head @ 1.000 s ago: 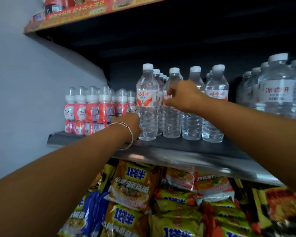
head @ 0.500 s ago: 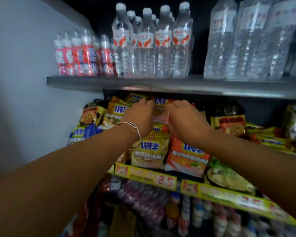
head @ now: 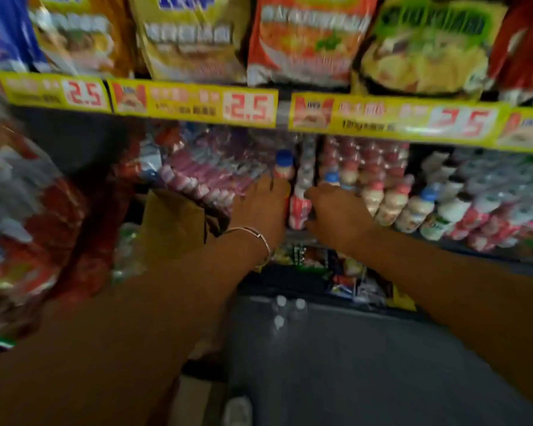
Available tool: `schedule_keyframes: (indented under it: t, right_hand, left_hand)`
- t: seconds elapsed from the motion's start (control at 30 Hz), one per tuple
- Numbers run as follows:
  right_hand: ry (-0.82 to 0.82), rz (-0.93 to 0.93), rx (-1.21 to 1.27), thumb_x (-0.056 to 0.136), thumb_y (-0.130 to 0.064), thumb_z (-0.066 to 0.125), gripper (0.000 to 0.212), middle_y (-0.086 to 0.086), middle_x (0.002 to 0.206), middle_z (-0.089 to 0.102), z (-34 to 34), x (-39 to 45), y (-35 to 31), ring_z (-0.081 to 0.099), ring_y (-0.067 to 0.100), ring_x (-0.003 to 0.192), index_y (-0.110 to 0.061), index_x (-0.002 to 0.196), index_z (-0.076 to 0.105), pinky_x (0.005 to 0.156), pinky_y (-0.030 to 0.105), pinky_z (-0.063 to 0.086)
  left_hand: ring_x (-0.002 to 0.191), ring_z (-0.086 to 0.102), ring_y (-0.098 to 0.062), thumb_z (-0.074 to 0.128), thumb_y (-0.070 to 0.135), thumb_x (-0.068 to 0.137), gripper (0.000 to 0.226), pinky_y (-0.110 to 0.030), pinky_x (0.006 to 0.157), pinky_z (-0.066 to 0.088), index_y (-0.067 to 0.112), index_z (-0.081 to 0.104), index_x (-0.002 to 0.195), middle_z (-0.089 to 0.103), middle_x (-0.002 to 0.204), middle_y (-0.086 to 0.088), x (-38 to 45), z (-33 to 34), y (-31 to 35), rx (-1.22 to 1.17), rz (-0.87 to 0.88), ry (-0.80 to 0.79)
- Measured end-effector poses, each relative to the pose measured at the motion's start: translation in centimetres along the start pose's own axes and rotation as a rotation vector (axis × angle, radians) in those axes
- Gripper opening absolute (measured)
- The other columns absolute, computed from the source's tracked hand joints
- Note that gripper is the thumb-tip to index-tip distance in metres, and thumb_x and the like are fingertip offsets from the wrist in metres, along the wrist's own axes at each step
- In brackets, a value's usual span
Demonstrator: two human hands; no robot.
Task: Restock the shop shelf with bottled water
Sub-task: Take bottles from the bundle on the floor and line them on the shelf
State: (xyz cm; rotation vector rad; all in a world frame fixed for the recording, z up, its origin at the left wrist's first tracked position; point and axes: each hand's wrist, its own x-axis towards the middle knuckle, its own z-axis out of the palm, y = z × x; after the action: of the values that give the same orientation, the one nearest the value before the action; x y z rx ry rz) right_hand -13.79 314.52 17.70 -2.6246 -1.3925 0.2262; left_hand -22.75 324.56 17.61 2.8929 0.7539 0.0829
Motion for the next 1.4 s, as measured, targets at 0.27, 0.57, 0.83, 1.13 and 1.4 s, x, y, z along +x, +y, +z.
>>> schedule_keyframes:
  t: [0.27,0.57,0.83,1.13,1.4]
  right_hand:
    - [-0.270,0.132,0.144,0.089,-0.019,0.057,0.043,0.016,0.130,0.051,22.2,0.0,4.2,0.050,0.032,0.119,-0.006,0.129,0.048,0.094,0.038,0.045]
    - [-0.461,0.179,0.229,0.083,-0.032,0.068,0.066,0.009,0.141,0.042,44.3,0.3,7.1,0.041,0.027,0.128,-0.014,0.139,0.037,0.104,0.037,0.038]
    - [-0.429,0.209,0.390,0.071,-0.028,0.079,0.072,0.004,0.135,0.046,55.4,1.8,7.9,0.046,0.026,0.125,-0.020,0.133,0.044,0.102,0.043,0.042]
    - [-0.265,0.237,0.408,0.068,-0.023,0.080,0.082,0.005,0.136,0.047,59.6,0.7,7.1,0.044,0.027,0.125,-0.021,0.137,0.035,0.099,0.039,0.043]
    - [-0.216,0.223,0.444,0.069,-0.042,0.078,0.066,-0.002,0.118,0.061,52.8,-0.9,6.8,0.058,0.020,0.111,-0.025,0.125,0.045,0.090,0.031,0.045]
  left_hand:
    - [0.128,0.035,-0.031,0.050,0.005,0.085,0.053,-0.044,0.099,0.034,0.015,0.034,0.135,0.031,0.140,-0.010,-1.3,21.1,-3.5,-0.016,-0.073,-0.237]
    - [0.126,0.037,-0.030,0.047,0.005,0.085,0.049,-0.043,0.099,0.032,0.019,0.038,0.131,0.035,0.135,-0.010,-1.8,39.5,-8.5,0.038,-0.111,-0.389]
    - [0.129,0.035,-0.031,0.047,0.004,0.087,0.047,-0.044,0.106,0.029,0.013,0.038,0.133,0.034,0.138,-0.012,-2.5,48.9,-11.0,0.062,-0.087,-0.443]
    - [0.126,0.037,-0.032,0.045,-0.003,0.081,0.049,-0.048,0.103,0.033,0.013,0.041,0.127,0.038,0.133,-0.013,-3.4,51.2,-12.9,0.106,-0.109,-0.446]
    - [0.135,0.026,-0.032,0.050,0.005,0.083,0.060,-0.052,0.110,0.023,0.018,0.031,0.139,0.029,0.143,-0.011,-3.4,47.0,-11.1,0.204,-0.092,-0.551]
